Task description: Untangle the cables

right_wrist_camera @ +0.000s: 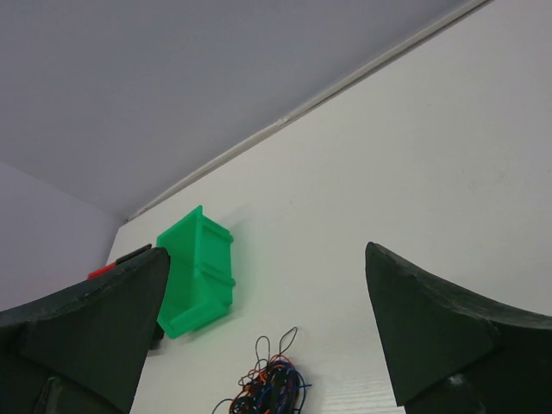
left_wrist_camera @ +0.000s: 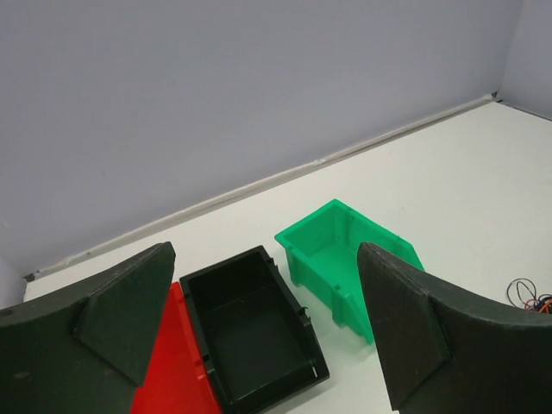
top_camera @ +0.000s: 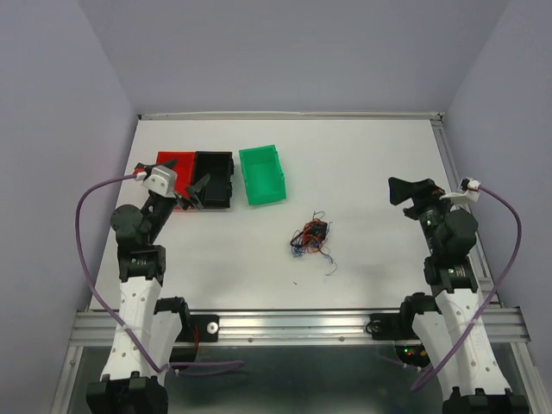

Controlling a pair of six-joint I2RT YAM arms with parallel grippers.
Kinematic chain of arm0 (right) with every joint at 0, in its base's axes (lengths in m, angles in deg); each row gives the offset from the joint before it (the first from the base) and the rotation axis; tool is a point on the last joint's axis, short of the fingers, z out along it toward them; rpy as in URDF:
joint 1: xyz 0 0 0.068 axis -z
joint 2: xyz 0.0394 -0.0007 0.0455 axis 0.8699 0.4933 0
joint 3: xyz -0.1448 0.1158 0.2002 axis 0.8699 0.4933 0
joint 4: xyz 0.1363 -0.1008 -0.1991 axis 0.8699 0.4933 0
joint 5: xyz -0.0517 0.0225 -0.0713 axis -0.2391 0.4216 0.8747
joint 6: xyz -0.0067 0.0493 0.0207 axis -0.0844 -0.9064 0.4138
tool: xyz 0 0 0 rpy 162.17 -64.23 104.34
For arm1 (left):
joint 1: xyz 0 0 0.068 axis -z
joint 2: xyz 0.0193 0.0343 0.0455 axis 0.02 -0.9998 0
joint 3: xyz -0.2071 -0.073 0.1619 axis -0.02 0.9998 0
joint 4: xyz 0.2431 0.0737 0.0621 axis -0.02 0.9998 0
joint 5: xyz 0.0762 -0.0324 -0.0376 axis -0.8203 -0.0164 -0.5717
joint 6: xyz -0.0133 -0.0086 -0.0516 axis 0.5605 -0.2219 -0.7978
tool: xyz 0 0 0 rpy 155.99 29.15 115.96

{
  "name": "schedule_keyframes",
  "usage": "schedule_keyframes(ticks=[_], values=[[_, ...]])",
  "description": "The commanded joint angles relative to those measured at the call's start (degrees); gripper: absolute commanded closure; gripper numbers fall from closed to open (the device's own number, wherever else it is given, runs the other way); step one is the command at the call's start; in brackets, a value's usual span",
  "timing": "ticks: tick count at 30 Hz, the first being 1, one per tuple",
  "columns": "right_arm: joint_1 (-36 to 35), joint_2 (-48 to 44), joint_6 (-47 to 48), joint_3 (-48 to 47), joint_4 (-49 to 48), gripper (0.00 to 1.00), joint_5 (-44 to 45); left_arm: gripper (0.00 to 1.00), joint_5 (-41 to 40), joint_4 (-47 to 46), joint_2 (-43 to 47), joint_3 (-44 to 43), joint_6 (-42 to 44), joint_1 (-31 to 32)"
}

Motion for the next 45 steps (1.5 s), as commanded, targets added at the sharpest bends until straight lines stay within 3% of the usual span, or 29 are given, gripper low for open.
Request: schedule_keyframes(ticks=[1, 6, 8, 10, 11, 12, 13, 16, 20, 27, 31, 32, 33, 36, 38, 45], values=[[0.4, 1.8, 3.6, 0.5, -2.3, 0.0, -5.2, 0.01, 2.6, -2.0, 0.1, 0.0, 1.3, -0.2], [0.0, 11.9, 6.5, -5.0, -0.6, 0.08, -17.9, 0.01, 4.7, -1.6, -0.7, -0.1, 1.9, -0.2], [-2.3, 16.9, 8.0, -7.4, 2.7, 0.05, -19.7, 0.01, 6.5, -1.6, -1.2, -0.2, 2.2, -0.2], [-9.7, 20.5, 11.5, -11.4, 9.1, 0.02, -15.7, 0.01, 7.9, -1.5, -1.9, -0.4, 2.4, -0.1], [-13.6, 21.7, 13.1, -12.6, 10.9, 0.02, -7.4, 0.01, 8.1, -1.5, -2.2, -0.5, 2.4, 0.0], [-21.0, 24.4, 13.7, -14.7, 13.7, 0.02, -3.5, 0.01, 8.0, -1.3, -2.6, -0.6, 2.4, 0.0], [-23.8, 24.4, 13.7, -15.5, 14.6, 0.02, -0.9, 0.01, 8.0, -1.3, -3.0, -0.9, 2.3, 0.1], [-29.9, 31.7, 13.4, -17.4, 15.3, 0.05, 0.4, 0.01, 7.9, -0.8, -4.2, -1.3, 2.6, 0.2], [-34.1, 41.7, 13.2, -19.9, 16.6, 0.1, 6.3, 0.01, 7.9, -0.4, -4.2, -1.5, 3.1, 0.5], [-39.2, 50.0, 12.3, -23.1, 16.8, 0.19, 8.7, 0.01, 8.5, 0.1, -4.2, -1.6, 3.6, 1.4], [-40.7, 53.8, 12.0, -24.5, 16.8, 0.4, 8.0, 0.01, 8.3, 1.0, -5.1, -2.2, 4.3, 2.3], [-40.8, 53.9, 12.0, -24.7, 16.8, 0.47, 7.7, 0.01, 8.2, 1.1, -5.3, -2.3, 4.4, 2.7], [-40.8, 53.7, 12.0, -24.9, 16.5, 0.66, 7.2, 0.01, 8.2, 1.2, -5.5, -2.4, 4.6, 3.5], [-40.8, 50.8, 12.3, -24.1, 13.9, 0.88, 5.9, 0.01, 7.3, 1.2, -7.0, -2.8, 5.9, 7.0], [-40.8, 49.2, 12.6, -24.3, 12.8, 0.98, 5.1, 0.01, 5.9, 1.2, -8.1, -3.2, 7.0, 9.8], [-40.8, 44.3, 15.7, -31.0, 11.7, 0.99, 4.0, 0.03, -5.8, 1.5, -15.5, -5.2, 10.9, 26.0]])
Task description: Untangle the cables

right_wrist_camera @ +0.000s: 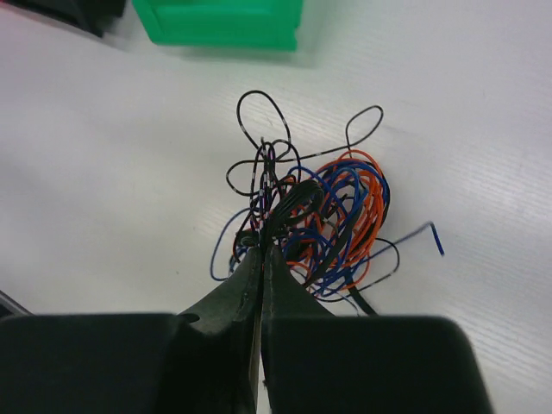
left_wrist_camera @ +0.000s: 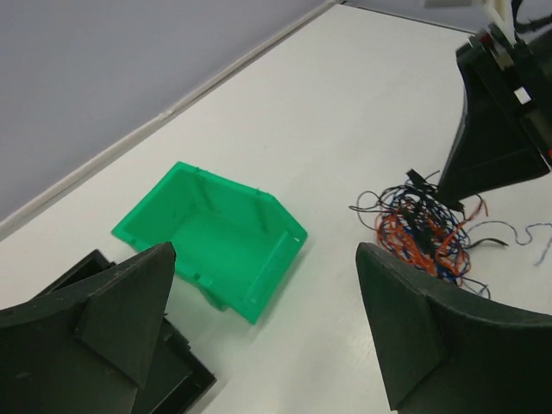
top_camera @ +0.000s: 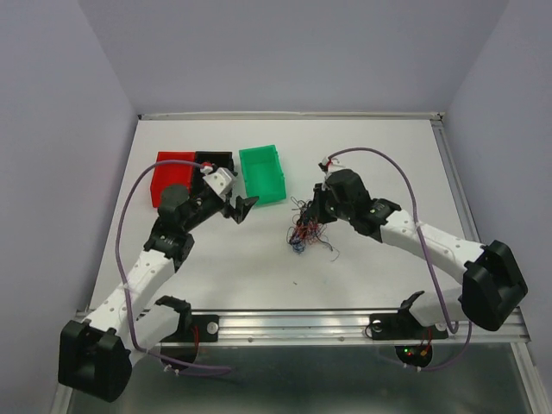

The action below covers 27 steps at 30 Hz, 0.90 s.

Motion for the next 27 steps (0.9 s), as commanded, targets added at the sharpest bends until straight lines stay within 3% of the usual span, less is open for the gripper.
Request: schedule_keyframes(ticks=[1, 5, 13, 27], values=[[-0.2, -3.6, 3.0, -8.2, -4.8, 1.0, -0.9, 0.03, -8.1, -1.9, -3.5, -4.0, 3.4, 7.6], [-0.2, -7.0, 4.3, -9.2, -7.3, 1.0, 0.3, 0.04, -8.5, -4.2, -7.9, -5.7, 1.8, 11.2], [-0.2, -12.1, 4.3, -9.8, -11.4, 0.99, -0.7, 0.08, -8.9, -18.1, -19.3, -8.3, -4.1, 13.9], [-0.3, -17.5, 1.4, -10.5, -14.5, 0.99, -6.0, 0.07, 0.2, -30.5, -23.4, -4.3, -1.0, 20.3]])
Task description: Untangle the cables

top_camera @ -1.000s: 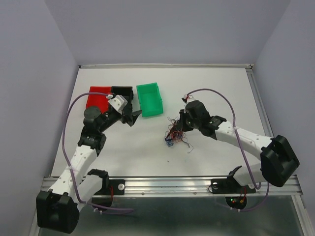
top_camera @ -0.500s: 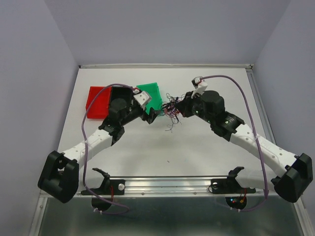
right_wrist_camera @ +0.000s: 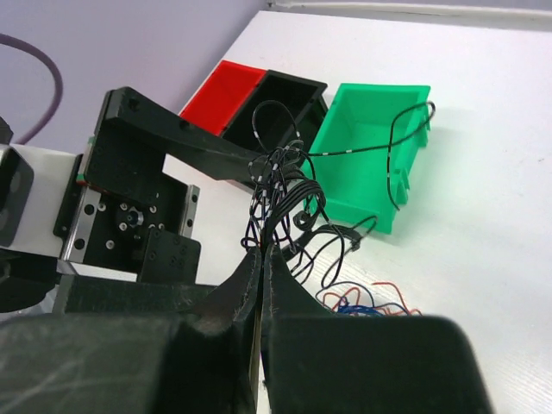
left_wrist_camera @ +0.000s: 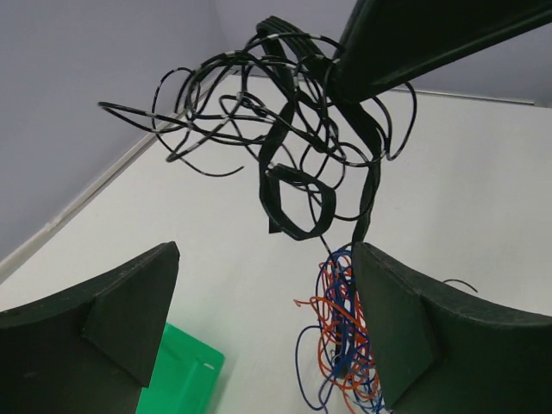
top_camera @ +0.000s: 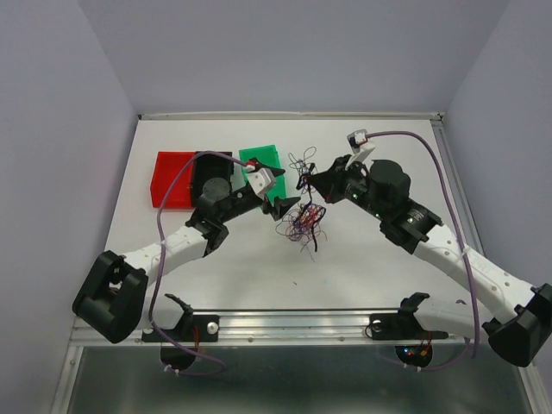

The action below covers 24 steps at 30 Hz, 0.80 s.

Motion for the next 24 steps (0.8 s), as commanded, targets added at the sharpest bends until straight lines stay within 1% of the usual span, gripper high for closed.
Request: schedule_keyframes(ticks=[1, 6, 11, 13, 15, 16, 19, 20, 22, 23, 24], values=[[-0.3, -1.9, -1.8, -5.0, -4.7, 1.0, -2.6, 0.07, 3.1, -7.1, -0.7, 0.8, 0.9, 1.8], [-0.2, -2.6, -2.4, -7.2, -5.0, 1.0, -3.4, 0.07, 2.0, -7.8, -2.9, 0.4, 0.7, 2.2], [-0.2, -2.6, -4.1, -11.6, -5.1, 0.99, -4.8, 0.07, 2.4, -8.8, -4.5, 0.4, 0.2, 2.8], [-0.2, -2.1, -5.1, -12.9, -5.1, 0.99, -5.8, 0.1, 1.9, -8.6, -5.8, 0.1, 0.5, 3.9], [-0.2, -1.6, -5.7, -15.2, -5.2, 0.99, -6.2, 0.22, 0.2, -7.8, -6.8, -0.6, 1.7, 4.5], [-0.2, -1.5, -6.1, -16.1, -5.2, 0.99, -6.2, 0.31, -0.3, -6.9, -7.7, -0.9, 2.9, 4.8], [-0.2, -0.9, -6.3, -20.0, -5.1, 0.99, -4.3, 0.41, -0.2, -5.4, -9.1, -1.0, 4.3, 5.0], [-0.2, -0.8, -6.3, -21.3, -5.1, 1.0, -3.8, 0.55, -0.2, -4.8, -9.3, -1.5, 4.6, 5.0], [-0.2, -0.4, -6.4, -24.7, -5.1, 0.99, -2.1, 0.76, -0.4, -2.3, -9.8, -2.0, 5.4, 5.3], [-0.2, -0.1, -6.4, -25.8, -5.1, 0.99, -1.4, 0.99, -0.5, -1.6, -10.2, -2.6, 6.1, 5.3], [-0.3, -0.1, -6.4, -26.9, -5.1, 0.99, -0.6, 1.0, -0.9, 0.0, -10.5, -2.8, 6.4, 5.4]])
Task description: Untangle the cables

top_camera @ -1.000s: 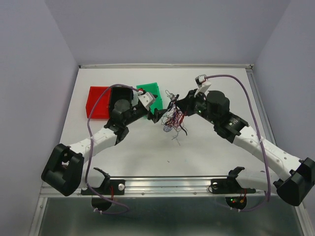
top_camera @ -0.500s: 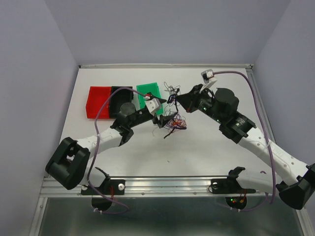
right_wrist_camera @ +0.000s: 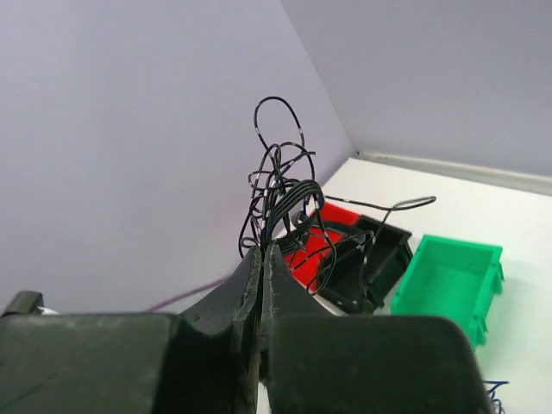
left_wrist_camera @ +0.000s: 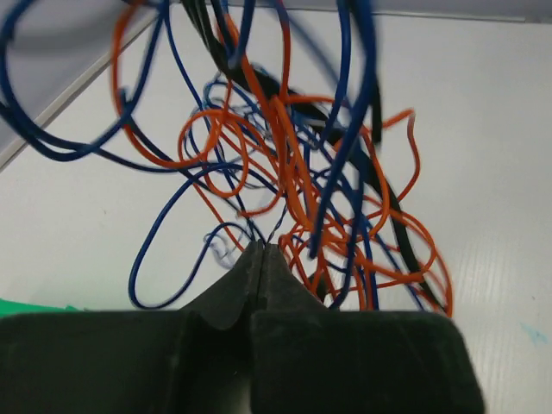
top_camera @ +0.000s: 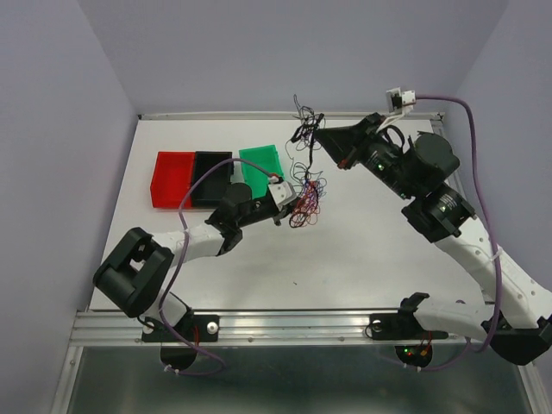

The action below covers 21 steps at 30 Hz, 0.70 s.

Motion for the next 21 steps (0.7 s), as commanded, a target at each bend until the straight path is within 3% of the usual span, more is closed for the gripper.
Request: schedule_keyframes(ticks=[1, 8, 15, 18, 21], values=[[-0.2, -0.3, -0.7, -10.1, -5.2, 0.99, 5.3, 1.0, -0.8, 2.5, -0.2, -3.1, 2.7, 0.5], [-0.2, 2.0, 3.5, -21.0, -5.3, 1.0, 15.4, 1.0, -3.7, 8.0, -0.8, -1.7, 7.4, 2.3], [-0.2, 7.2, 7.0, -37.5, -5.2, 0.99, 20.8, 1.0, -16.3, 11.2, -1.0, 1.2, 16.7, 12.4], [-0.3, 7.7, 6.5, -37.8, -5.2, 0.99, 20.7, 1.0, -18.3, 12.7, -1.6, -0.1, 16.9, 12.8], [-0.2, 4.8, 4.4, -31.6, -5.5, 0.99, 19.4, 1.0, -22.0, 13.1, -0.4, -1.0, 16.2, 12.7]])
